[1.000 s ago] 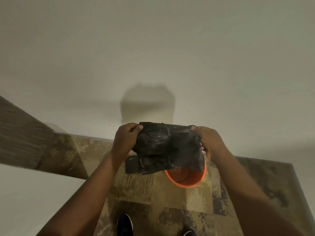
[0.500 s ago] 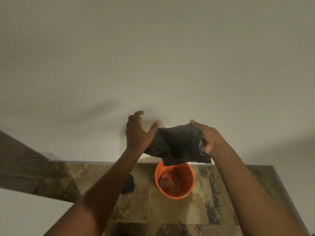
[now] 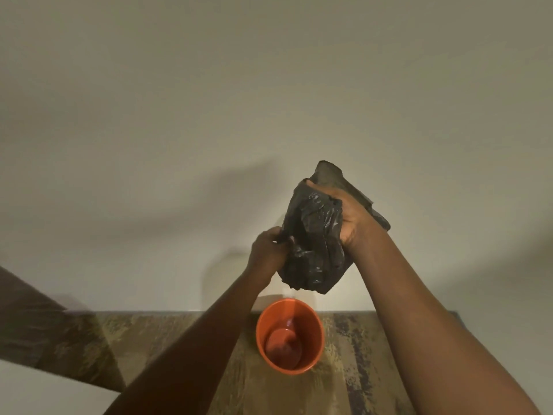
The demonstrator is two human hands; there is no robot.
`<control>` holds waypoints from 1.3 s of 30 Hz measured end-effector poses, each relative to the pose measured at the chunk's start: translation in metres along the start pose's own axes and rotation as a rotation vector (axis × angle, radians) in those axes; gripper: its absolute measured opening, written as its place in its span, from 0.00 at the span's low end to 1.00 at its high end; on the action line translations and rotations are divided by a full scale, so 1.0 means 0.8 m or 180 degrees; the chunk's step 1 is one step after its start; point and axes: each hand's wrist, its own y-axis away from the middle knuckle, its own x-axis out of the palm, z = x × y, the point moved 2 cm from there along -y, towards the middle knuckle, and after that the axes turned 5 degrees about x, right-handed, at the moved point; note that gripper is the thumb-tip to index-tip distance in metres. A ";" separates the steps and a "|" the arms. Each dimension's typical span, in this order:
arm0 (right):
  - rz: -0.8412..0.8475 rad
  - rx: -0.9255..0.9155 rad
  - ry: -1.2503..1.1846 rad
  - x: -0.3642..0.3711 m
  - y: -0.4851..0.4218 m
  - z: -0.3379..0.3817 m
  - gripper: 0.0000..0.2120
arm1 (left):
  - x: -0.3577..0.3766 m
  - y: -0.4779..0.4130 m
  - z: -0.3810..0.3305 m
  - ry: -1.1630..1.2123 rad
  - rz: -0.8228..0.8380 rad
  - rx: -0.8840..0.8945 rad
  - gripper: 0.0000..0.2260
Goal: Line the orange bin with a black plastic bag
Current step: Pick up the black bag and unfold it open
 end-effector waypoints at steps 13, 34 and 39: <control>-0.1380 -0.0673 0.0796 -0.020 0.026 0.042 0.08 | -0.059 -0.009 -0.095 -0.1090 -0.0830 0.1429 0.14; -0.0599 -0.1525 0.4828 0.036 0.026 0.033 0.20 | -0.081 -0.016 -0.155 0.0749 -0.0392 0.0114 0.06; -0.1057 -0.1595 0.5418 0.029 0.024 0.049 0.03 | -0.108 -0.011 -0.168 0.0379 -0.0090 0.0170 0.18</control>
